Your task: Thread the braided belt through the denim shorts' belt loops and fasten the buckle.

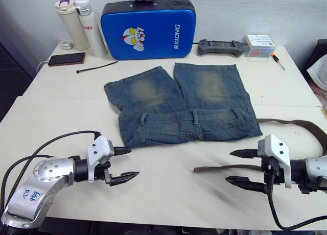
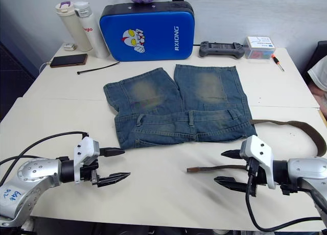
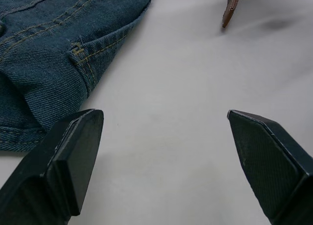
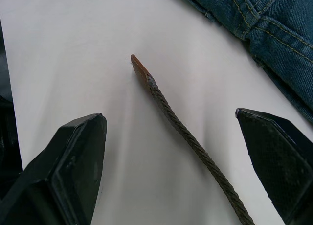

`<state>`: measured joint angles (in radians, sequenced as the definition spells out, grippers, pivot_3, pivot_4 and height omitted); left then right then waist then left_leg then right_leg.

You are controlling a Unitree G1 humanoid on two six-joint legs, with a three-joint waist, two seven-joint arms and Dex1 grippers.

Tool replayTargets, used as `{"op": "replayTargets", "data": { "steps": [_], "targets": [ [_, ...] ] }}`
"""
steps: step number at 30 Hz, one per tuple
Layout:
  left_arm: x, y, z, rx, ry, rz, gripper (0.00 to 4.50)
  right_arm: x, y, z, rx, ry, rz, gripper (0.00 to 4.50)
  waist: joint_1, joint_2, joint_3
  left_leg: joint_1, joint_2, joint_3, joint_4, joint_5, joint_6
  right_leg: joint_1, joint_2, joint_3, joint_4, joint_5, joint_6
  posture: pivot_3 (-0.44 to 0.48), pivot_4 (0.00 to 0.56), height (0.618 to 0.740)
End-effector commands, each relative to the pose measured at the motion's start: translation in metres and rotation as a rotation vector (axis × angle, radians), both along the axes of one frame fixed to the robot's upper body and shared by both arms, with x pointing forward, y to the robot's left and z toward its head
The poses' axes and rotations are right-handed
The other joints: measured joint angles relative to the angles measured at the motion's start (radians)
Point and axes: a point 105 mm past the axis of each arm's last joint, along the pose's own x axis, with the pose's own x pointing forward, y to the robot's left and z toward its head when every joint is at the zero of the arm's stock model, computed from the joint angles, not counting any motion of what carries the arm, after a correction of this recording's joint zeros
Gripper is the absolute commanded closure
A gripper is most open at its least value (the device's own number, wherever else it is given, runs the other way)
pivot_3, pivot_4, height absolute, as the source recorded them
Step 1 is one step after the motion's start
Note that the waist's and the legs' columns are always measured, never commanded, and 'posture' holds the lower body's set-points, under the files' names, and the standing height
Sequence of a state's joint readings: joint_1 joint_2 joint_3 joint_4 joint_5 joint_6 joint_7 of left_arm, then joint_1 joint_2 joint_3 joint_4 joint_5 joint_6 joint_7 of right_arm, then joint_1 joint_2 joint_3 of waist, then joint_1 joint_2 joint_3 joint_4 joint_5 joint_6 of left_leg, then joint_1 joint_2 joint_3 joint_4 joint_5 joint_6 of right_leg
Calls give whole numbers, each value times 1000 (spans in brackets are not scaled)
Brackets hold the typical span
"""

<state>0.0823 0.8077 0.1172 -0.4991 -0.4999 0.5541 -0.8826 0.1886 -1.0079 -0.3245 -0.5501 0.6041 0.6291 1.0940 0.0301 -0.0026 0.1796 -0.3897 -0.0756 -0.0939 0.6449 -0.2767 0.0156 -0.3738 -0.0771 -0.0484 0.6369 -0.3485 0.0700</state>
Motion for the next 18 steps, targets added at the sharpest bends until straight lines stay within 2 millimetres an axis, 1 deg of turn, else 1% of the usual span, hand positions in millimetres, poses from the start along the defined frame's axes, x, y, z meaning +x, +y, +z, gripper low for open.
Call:
{"op": "replayTargets", "data": {
  "steps": [1, 3, 10, 12, 14, 18],
  "targets": [
    [1, -4, 17, -28, -43, -32, 50, 1, -1, 8, 5, -54, -7, 0, 0, 0, 0, 0, 0, 0, 0, 0, 0, 0, 0, 0, 0, 0, 0, 0, 150, 740],
    [4, -8, 26, -66, -46, -37, 50, 1, -2, 9, 15, -60, -18, 0, 2, 0, 0, 0, 0, 0, 0, 0, 0, 0, 0, 0, 0, 0, 0, 0, 150, 740],
    [2, -15, 37, -112, -8, -84, 50, 0, -2, 12, 4, -64, -20, 0, -1, 0, 0, 0, 0, 0, 0, 0, 0, 0, 0, 0, 0, 0, 0, 0, 150, 740],
    [0, -25, 55, -170, 8, -150, 50, -5, -2, 16, -5, -48, -13, 0, 0, 0, 0, 0, 0, 0, 0, 0, -1, 0, 0, 0, 0, 0, 0, 0, 150, 740],
    [-3, -36, 69, -182, 10, -236, 50, -8, -1, 18, -25, -44, -16, 0, 2, -1, 1, 0, 0, 0, 1, 0, -1, 0, 0, 0, 1, 0, 0, 0, 150, 740],
    [-8, -47, 78, -145, 17, -344, 50, -11, -4, 14, -85, -45, -35, 0, 2, -1, 0, 0, 0, 0, 1, 0, 0, 1, 0, 0, 0, 0, 0, 0, 150, 740]
  ]
}}
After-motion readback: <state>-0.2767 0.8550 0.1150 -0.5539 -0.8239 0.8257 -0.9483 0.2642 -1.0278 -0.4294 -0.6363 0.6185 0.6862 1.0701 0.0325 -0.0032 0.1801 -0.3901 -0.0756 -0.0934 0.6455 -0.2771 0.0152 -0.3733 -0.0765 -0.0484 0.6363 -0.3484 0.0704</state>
